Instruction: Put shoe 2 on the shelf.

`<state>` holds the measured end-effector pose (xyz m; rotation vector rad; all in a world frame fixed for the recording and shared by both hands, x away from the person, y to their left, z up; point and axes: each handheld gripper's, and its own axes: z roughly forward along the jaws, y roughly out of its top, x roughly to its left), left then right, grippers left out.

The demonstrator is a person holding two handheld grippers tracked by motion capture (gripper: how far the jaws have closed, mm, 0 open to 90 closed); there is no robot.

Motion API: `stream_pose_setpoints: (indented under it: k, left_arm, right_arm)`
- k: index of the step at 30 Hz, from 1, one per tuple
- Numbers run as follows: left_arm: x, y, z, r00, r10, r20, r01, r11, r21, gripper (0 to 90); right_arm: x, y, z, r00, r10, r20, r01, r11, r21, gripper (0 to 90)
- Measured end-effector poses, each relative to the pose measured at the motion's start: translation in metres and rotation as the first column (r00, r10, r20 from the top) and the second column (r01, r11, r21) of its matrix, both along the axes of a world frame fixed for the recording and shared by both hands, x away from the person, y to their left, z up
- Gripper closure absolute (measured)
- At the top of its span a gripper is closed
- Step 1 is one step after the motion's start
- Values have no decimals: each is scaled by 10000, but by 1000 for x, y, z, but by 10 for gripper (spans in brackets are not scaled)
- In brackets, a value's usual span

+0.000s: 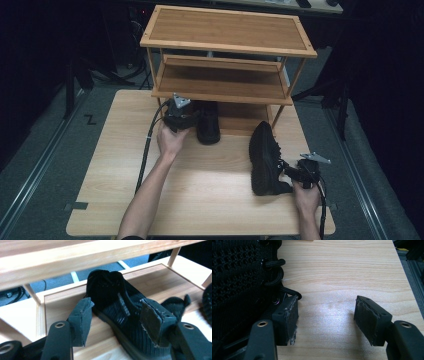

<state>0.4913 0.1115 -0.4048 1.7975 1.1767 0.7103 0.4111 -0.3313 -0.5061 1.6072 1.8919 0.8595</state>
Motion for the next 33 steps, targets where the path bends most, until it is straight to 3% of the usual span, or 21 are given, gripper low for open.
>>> stream_pose_setpoints:
  k: [11,23,33]
  left_arm:
    - [-31,29,-6,10000,-25,37,27,9988,-486,415]
    - [-59,47,-19,10000,-72,-59,67,9970,-776,410]
    - [-77,60,-39,9990,75,-432,-105,9975,-699,395]
  right_arm:
    - [0,0,0,10000,-32,-21,32,10000,13,362]
    - [0,0,0,9999,130,28,-129,9998,-138,375]
    - [-1,1,0,10000,-56,5,56,10000,-75,362]
